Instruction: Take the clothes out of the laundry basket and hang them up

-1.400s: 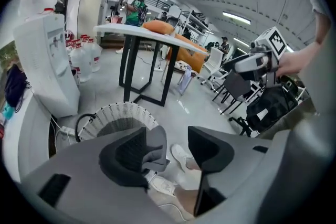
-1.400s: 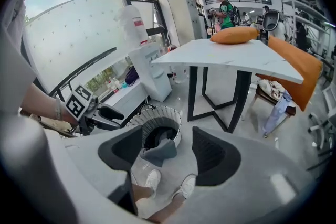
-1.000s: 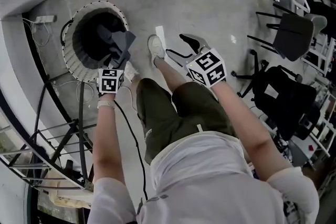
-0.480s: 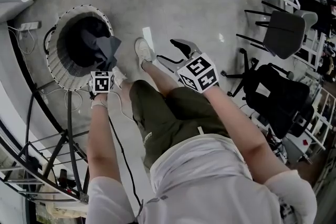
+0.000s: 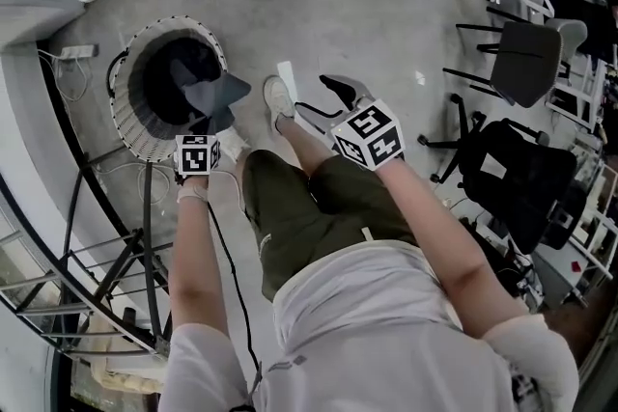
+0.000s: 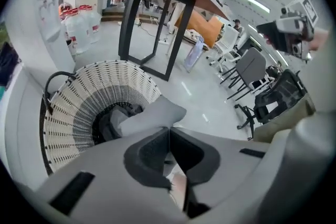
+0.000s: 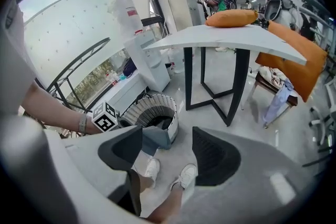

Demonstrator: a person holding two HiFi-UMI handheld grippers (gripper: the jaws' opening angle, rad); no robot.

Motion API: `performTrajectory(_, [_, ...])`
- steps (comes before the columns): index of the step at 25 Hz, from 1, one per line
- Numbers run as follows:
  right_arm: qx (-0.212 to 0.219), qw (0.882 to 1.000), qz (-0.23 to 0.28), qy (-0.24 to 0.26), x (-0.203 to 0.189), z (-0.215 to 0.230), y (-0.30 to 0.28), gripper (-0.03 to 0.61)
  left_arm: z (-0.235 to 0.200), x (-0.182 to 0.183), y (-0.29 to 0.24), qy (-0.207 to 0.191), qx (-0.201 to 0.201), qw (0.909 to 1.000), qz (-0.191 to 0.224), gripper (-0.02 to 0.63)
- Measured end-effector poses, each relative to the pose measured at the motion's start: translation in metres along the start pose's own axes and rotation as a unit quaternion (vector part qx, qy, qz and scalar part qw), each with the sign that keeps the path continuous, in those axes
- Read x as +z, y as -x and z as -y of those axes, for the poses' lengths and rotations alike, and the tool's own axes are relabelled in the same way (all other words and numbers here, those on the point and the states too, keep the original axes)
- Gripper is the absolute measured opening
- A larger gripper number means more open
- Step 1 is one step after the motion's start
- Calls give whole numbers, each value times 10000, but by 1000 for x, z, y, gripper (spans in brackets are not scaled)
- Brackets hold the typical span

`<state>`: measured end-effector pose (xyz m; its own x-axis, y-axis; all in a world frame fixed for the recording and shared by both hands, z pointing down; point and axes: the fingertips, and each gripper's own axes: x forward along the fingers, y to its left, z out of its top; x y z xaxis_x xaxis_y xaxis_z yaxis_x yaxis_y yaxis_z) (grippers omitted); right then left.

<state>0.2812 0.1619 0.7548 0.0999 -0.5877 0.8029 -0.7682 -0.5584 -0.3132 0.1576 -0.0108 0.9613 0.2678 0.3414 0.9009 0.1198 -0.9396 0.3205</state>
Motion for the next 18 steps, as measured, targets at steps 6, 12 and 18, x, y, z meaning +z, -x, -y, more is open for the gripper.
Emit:
performTrajectory(6, [-48,9998,180,-31,14,-24,18,284,-9,10,61,76,161,9994,300,5])
performTrajectory(12, [-151,9991,378,-66,24,-44,36,284,-10,32,128,-50,254,9963,824,5])
performTrajectory(18, [-221,9977,637,-93,42,-68,46,284,-23,69,206,-141,503,9878,1467,3])
